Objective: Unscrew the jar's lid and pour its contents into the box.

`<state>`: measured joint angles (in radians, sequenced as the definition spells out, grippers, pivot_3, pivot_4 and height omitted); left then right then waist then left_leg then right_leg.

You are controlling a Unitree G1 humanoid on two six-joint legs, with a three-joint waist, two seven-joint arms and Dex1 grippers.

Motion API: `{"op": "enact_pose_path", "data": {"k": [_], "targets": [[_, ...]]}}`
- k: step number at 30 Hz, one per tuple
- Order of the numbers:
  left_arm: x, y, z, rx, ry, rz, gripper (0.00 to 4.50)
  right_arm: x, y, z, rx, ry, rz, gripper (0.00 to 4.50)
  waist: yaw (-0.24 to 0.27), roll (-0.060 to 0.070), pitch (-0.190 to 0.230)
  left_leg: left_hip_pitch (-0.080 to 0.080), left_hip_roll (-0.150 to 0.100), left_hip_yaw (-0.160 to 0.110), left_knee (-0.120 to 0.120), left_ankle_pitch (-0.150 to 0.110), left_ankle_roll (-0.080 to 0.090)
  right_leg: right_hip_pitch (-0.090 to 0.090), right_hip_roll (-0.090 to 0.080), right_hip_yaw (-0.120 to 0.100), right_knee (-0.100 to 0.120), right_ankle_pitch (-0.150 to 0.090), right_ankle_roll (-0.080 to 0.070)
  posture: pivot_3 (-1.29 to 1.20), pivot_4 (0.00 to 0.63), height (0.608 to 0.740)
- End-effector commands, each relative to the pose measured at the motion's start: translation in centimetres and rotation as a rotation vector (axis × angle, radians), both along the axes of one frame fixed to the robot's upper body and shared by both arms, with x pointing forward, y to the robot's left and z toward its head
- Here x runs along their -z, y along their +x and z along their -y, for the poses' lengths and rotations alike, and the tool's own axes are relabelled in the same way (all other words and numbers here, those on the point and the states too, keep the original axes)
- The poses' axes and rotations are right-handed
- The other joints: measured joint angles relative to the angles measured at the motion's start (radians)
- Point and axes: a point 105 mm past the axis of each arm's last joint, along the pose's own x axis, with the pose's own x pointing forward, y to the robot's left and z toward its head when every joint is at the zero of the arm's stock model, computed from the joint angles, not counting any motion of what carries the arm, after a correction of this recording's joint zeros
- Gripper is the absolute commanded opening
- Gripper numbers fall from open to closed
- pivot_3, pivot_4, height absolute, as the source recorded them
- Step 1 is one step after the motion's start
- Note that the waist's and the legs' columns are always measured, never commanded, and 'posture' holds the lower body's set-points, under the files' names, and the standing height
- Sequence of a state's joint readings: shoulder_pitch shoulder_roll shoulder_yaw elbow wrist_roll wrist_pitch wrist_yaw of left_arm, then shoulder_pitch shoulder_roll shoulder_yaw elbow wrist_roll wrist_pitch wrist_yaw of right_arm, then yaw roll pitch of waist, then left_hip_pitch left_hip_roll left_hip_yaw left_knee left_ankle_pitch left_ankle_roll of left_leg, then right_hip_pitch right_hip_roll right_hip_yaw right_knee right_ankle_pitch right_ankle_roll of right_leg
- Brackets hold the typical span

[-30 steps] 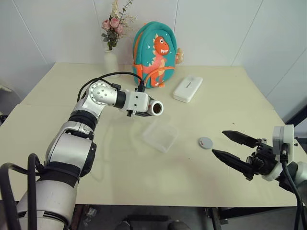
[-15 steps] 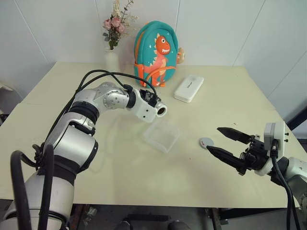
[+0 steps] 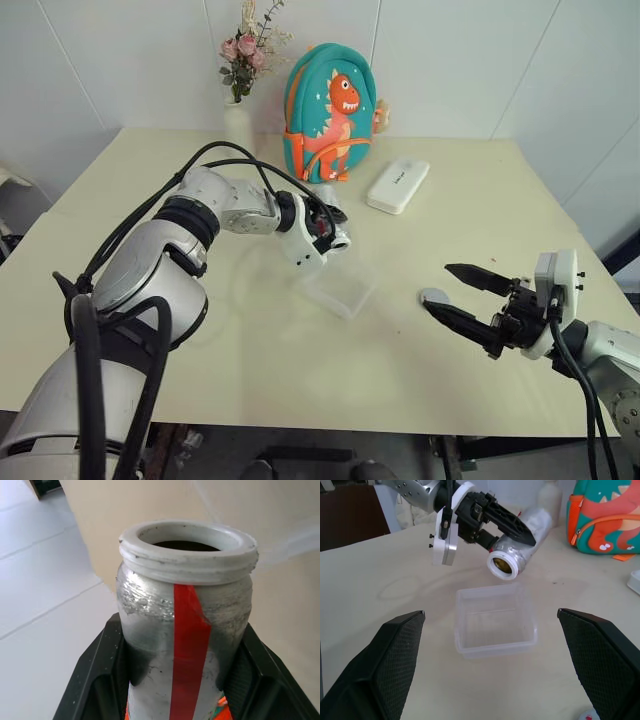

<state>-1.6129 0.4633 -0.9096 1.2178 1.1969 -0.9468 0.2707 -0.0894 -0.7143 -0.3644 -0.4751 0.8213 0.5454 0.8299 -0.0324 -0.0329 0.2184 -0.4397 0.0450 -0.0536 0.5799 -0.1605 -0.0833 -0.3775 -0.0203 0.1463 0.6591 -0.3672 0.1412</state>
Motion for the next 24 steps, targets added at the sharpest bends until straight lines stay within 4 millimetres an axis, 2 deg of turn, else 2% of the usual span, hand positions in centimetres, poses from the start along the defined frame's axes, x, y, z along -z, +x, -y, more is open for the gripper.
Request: {"op": "enact_pose_path", "data": {"k": [1, 10, 21, 24], "targets": [[-2.3, -0.8, 1.9, 0.121, 0.003, 0.128, 1.98, -1.0, -0.1, -0.1, -0.018, -0.017, 0.048, 4.47, 0.004, 0.000, 0.000, 0.000, 0.000, 0.000, 0.000, 0.000, 0.000, 0.000, 0.000, 0.000, 0.000, 0.000, 0.000, 0.00, 0.150, 0.740], [-3.1, -1.4, 3.1, 0.247, -0.003, 0.240, 1.98, -1.1, 0.5, -0.1, -0.034, -0.031, 0.046, 4.47, 0.005, -0.001, 0.000, 0.000, 0.000, 0.001, 0.000, 0.000, 0.000, 0.000, 0.000, 0.000, 0.000, 0.000, 0.000, 0.00, 0.150, 0.740], [-1.2, -1.6, 3.0, 0.397, 0.159, 0.383, 1.98, -1.2, 1.2, -0.4, -0.057, -0.046, 0.040, 4.47, 0.006, -0.001, 0.000, 0.000, 0.000, 0.001, 0.001, 0.000, 0.000, 0.000, 0.000, 0.000, 0.001, 0.000, 0.000, 0.00, 0.150, 0.740], [-1.6, -1.8, 2.9, 0.432, 0.142, 0.422, 1.98, -1.2, 1.4, -0.5, -0.065, -0.049, 0.036, 4.47, 0.005, -0.001, 0.000, 0.000, 0.000, 0.001, 0.002, 0.000, 0.000, 0.000, 0.000, 0.000, 0.002, 0.000, 0.000, 0.00, 0.150, 0.740]]}}
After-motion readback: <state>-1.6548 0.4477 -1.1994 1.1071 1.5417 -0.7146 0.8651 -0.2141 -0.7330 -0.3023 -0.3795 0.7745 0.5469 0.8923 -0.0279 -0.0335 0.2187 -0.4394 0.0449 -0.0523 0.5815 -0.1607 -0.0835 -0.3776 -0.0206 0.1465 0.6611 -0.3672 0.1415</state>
